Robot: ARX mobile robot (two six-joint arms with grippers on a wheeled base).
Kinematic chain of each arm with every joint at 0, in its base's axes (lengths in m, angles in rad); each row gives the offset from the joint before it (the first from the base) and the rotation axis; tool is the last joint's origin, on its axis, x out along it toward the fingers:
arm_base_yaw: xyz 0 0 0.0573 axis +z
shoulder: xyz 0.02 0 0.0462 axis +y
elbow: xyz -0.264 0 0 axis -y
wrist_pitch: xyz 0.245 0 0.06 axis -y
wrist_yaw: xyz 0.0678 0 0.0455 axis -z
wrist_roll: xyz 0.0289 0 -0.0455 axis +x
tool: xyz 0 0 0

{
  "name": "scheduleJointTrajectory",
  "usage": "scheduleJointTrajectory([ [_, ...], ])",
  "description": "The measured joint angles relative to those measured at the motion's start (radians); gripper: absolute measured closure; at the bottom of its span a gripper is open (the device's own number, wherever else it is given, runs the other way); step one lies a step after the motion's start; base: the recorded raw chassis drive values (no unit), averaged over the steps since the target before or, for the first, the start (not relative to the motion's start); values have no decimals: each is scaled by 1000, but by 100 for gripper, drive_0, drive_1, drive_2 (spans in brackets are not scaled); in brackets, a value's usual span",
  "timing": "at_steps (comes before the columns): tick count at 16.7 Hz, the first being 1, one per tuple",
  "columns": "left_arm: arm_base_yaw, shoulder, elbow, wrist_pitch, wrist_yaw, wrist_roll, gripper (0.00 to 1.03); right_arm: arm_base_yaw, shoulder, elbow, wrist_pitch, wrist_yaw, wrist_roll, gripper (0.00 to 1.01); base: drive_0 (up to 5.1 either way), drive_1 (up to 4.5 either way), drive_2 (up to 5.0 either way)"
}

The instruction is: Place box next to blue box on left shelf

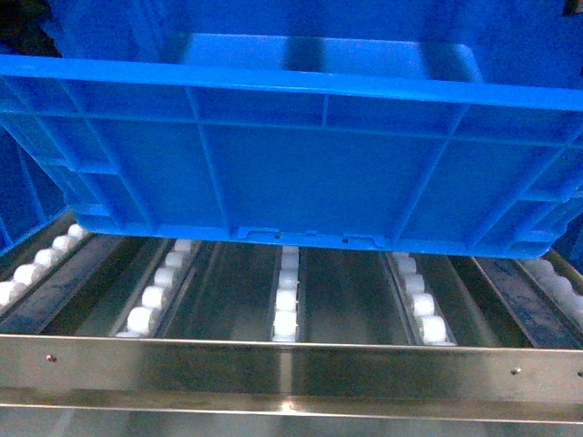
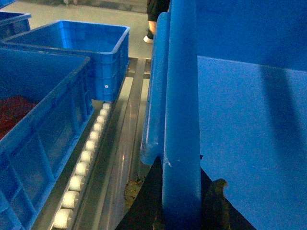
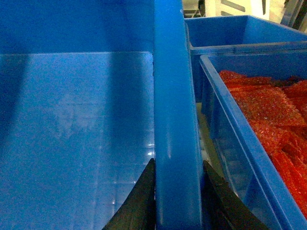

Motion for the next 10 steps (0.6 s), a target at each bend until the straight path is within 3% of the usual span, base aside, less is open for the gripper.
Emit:
scheduleJointTrajectory([
  [10,0,0,0,0,0,0,95,0,0,0,0,0,0,82,0,0,0],
])
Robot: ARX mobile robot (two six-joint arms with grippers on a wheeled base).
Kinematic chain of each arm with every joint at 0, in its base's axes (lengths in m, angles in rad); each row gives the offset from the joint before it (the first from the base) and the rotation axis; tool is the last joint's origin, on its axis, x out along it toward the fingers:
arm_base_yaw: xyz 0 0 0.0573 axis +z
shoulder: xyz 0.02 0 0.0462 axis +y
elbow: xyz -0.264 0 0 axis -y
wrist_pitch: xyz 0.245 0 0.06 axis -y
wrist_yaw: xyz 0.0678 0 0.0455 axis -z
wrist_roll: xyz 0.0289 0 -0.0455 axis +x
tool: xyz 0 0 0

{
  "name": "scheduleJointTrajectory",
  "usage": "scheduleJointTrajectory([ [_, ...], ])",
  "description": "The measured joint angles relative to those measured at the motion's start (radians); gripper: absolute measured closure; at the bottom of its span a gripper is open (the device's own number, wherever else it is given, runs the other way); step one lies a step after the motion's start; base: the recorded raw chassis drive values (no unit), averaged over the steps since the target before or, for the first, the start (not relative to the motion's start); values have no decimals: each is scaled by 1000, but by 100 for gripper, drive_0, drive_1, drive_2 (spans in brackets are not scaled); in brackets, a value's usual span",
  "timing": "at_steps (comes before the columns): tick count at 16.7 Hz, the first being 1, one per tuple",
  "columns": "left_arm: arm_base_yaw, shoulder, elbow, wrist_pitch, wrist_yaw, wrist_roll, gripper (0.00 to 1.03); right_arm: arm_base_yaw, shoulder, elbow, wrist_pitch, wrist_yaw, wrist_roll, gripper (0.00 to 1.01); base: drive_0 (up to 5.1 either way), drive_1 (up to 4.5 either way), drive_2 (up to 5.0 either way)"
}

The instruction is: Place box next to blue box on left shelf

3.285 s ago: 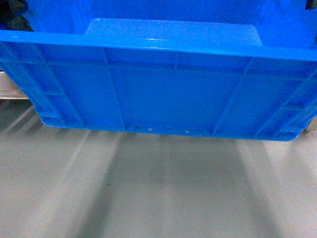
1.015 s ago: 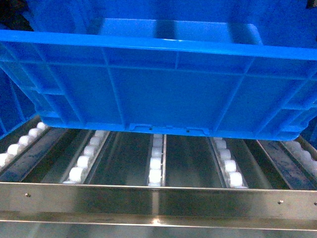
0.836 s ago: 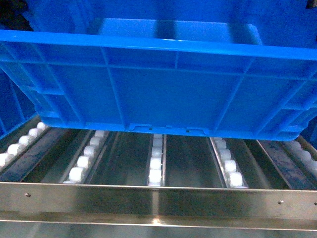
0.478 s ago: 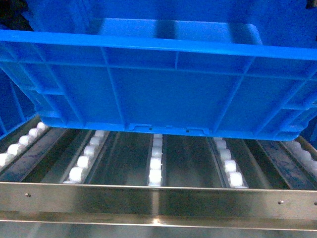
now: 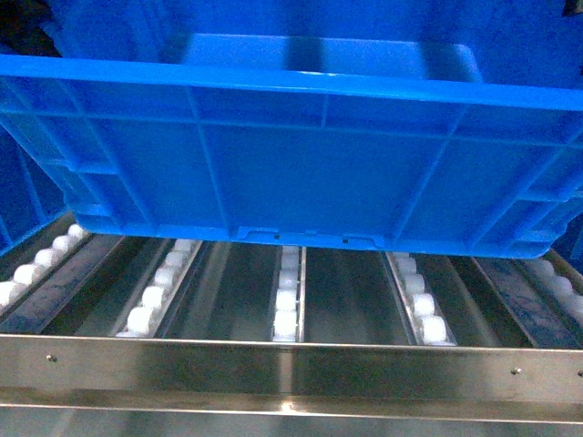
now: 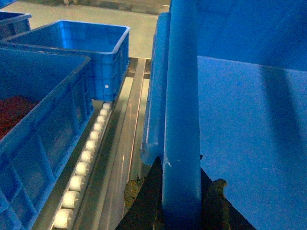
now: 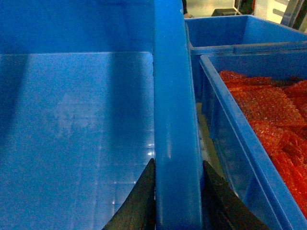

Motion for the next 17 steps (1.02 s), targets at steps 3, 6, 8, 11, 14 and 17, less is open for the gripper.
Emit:
scheduleJointTrajectory([
  [3,0,0,0,0,0,0,95,0,0,0,0,0,0,82,0,0,0],
  [6,0,0,0,0,0,0,95,0,0,0,0,0,0,82,0,0,0],
  [8,0,0,0,0,0,0,95,0,0,0,0,0,0,82,0,0,0],
  [11,0,0,0,0,0,0,95,0,0,0,0,0,0,82,0,0,0],
  [14,0,0,0,0,0,0,95,0,0,0,0,0,0,82,0,0,0],
  [17,-21,0,4,-26,-82,25,95,6,0,-4,29,36,-24,82,0,0,0],
])
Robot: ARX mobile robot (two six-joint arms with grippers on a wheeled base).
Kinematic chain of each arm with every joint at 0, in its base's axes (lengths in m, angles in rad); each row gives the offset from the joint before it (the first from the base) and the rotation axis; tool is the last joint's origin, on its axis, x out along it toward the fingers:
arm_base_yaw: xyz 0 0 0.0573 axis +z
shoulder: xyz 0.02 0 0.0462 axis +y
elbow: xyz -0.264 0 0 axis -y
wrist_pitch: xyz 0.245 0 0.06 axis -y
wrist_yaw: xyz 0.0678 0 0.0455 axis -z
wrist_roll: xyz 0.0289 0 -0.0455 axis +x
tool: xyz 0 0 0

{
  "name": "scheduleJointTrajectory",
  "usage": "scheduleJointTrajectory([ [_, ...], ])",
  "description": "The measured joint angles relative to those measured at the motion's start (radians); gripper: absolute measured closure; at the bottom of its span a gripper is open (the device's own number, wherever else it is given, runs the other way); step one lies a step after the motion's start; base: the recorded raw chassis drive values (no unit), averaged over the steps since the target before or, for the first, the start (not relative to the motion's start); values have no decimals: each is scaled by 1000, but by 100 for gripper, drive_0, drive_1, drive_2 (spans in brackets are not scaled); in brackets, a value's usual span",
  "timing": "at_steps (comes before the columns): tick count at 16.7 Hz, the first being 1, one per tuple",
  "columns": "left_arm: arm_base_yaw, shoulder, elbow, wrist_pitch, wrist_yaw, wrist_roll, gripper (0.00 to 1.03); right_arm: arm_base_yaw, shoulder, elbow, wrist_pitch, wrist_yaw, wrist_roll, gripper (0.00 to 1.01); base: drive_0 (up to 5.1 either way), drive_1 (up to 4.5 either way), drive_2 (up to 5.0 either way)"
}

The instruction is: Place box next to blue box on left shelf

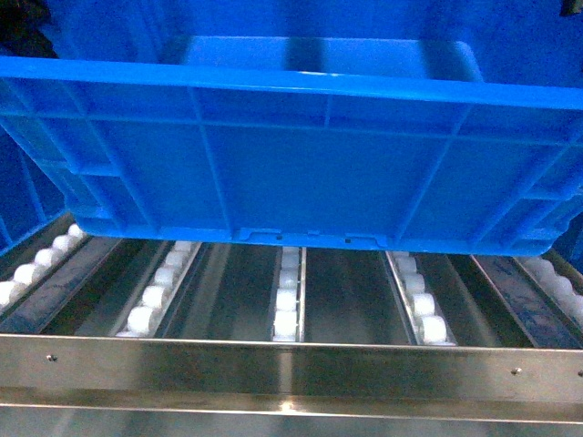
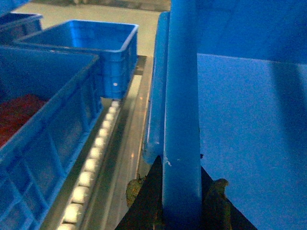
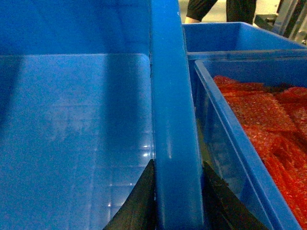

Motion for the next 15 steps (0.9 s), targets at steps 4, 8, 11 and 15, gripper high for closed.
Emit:
scheduleJointTrajectory([
  [4,-6,-2,15,-82,-52,41,95,-4,14,37,-156,-32,51,83,0,0,0],
  [8,42,92,88,-193,-35,33,95,-9,153,133,-254,-114,97,83,0,0,0],
  [11,55,164,121,-236,-32,5,95,-6,239,220,-305,-119,96,83,0,0,0],
  [15,57,235,158,-293,0,-32,95,-5,285,276,-380,-91,95,83,0,0,0],
])
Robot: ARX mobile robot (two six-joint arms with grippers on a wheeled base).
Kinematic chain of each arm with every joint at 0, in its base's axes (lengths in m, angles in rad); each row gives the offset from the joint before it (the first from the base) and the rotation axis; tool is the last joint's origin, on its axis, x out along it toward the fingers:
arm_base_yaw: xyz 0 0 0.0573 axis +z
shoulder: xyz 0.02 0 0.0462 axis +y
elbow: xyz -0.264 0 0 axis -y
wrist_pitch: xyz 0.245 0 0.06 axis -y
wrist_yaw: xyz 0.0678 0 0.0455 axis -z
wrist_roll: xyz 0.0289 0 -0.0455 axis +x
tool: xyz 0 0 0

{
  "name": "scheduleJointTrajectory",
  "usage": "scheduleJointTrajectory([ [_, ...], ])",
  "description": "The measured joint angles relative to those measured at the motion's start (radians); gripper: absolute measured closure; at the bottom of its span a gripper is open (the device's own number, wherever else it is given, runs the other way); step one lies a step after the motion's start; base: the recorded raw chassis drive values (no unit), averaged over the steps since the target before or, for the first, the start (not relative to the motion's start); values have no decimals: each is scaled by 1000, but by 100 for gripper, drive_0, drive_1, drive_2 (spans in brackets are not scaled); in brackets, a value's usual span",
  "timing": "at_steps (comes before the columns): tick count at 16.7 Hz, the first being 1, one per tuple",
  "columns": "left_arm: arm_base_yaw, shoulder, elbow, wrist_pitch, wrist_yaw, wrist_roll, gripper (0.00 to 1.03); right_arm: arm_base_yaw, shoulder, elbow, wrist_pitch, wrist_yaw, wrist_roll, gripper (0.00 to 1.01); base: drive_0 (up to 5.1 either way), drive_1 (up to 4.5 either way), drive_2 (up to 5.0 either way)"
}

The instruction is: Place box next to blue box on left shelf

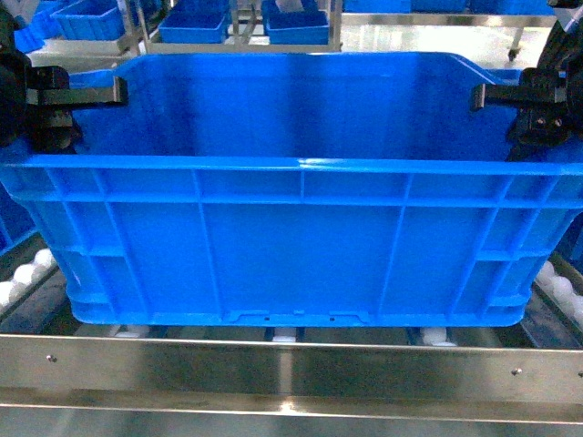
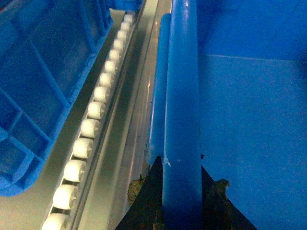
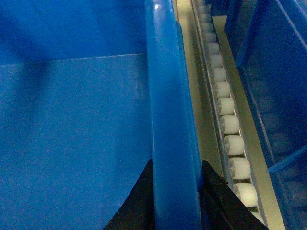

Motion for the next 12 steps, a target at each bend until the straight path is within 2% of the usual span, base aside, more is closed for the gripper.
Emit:
scheduleJointTrajectory([
  [3,3,26,25,-74,13,-11,95,-2,10,22,-74,-1,21,83,0,0,0],
  [5,17,51,33,-81,26,-8,95,-2,11,34,-110,1,30,83,0,0,0],
  [6,21,57,33,-77,33,-8,95,-2,11,38,-119,5,35,77,0,0,0],
  [7,27,61,32,-64,33,-7,95,-3,11,41,-128,-11,92,66,0,0,0],
  [8,18,69,26,0,-43,9,84,0,2,41,-96,-22,113,55,0,0,0],
  [9,11,74,23,73,-99,19,75,7,-12,34,-32,-27,114,46,0,0,0],
  [11,11,47,24,197,-135,31,53,5,-73,-10,147,-9,100,22,0,0,0],
  [12,13,25,25,256,-148,29,40,0,-92,-28,215,19,99,11,0,0,0],
])
